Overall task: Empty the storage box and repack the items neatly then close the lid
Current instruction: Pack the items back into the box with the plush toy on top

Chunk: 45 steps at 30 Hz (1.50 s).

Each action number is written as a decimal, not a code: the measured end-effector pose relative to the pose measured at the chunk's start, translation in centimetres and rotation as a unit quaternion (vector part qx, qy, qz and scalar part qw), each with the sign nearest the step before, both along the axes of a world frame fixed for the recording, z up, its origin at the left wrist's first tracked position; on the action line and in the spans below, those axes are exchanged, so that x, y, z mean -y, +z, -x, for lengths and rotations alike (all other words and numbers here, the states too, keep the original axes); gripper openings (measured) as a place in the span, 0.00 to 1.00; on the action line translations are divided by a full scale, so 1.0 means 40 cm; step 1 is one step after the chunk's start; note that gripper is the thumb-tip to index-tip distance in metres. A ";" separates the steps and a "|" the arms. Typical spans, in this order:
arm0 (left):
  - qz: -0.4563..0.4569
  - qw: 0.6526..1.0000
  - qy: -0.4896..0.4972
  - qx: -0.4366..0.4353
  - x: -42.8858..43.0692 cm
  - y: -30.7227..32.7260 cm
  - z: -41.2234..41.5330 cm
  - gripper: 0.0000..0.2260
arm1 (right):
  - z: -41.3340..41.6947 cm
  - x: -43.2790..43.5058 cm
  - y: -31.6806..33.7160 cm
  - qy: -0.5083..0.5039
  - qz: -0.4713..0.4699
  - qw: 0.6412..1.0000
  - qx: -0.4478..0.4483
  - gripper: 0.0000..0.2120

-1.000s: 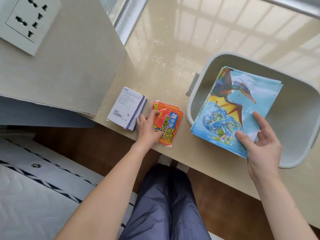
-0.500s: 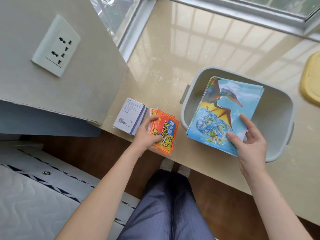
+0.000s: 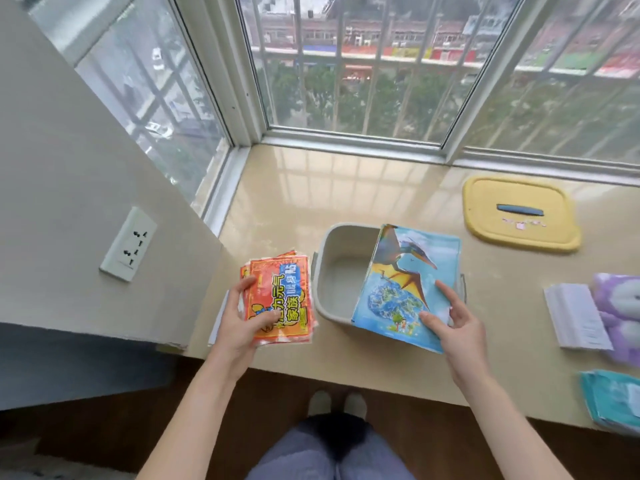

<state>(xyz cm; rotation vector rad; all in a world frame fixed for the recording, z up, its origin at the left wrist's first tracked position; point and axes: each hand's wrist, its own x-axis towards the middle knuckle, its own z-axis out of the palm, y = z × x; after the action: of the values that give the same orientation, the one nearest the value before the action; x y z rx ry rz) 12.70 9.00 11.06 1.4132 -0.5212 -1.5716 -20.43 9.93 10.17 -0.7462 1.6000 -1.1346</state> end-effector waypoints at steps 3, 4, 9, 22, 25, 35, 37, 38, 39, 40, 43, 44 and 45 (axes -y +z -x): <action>0.005 1.000 -0.028 0.006 0.032 -0.006 0.013 0.33 | 0.029 -0.012 -0.021 -0.030 -0.018 0.999 0.007 0.29; 0.007 0.999 -0.036 0.004 0.043 -0.012 0.018 0.33 | 0.038 -0.011 -0.028 -0.031 -0.024 0.999 0.008 0.29; -0.004 0.998 -0.055 0.024 0.086 -0.038 0.074 0.33 | 0.087 0.042 -0.076 -0.017 -0.037 0.999 0.014 0.29; -0.023 0.997 0.063 0.049 0.135 -0.224 0.221 0.32 | 0.194 0.372 -0.251 0.307 -0.057 0.950 -0.018 0.28; -0.025 0.994 0.073 0.074 0.137 -0.264 0.239 0.34 | 0.178 0.420 -0.317 0.388 -0.085 0.917 -0.019 0.26; 0.002 0.988 0.065 0.143 0.139 -0.321 0.237 0.33 | 0.154 0.546 -0.504 0.548 -0.117 0.820 -0.119 0.23; 0.010 0.987 0.066 0.148 0.141 -0.328 0.225 0.32 | 0.152 0.554 -0.533 0.567 -0.117 0.804 -0.138 0.23; 0.013 0.986 0.066 0.151 0.141 -0.332 0.218 0.32 | 0.150 0.557 -0.545 0.570 -0.118 0.800 -0.146 0.23; 0.017 0.986 0.068 0.154 0.140 -0.337 0.211 0.32 | 0.146 0.560 -0.555 0.573 -0.114 0.796 -0.157 0.23; 0.020 0.985 0.072 0.157 0.137 -0.343 0.204 0.33 | 0.142 0.561 -0.565 0.579 -0.105 0.789 -0.176 0.23; 0.027 0.983 0.084 0.158 0.123 -0.362 0.191 0.33 | 0.132 0.556 -0.591 0.586 -0.087 0.770 -0.237 0.22; 0.030 0.983 0.089 0.156 0.120 -0.367 0.189 0.33 | 0.130 0.551 -0.596 0.580 -0.080 0.771 -0.252 0.22; 0.033 0.983 0.093 0.154 0.116 -0.371 0.188 0.33 | 0.126 0.544 -0.600 0.566 -0.070 0.778 -0.262 0.24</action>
<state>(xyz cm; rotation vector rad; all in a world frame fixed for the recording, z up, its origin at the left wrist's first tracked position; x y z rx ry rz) 5.20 4.35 -3.77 1.6137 -0.5980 -1.1838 -25.48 -11.84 -13.84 -1.6975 1.2156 0.1063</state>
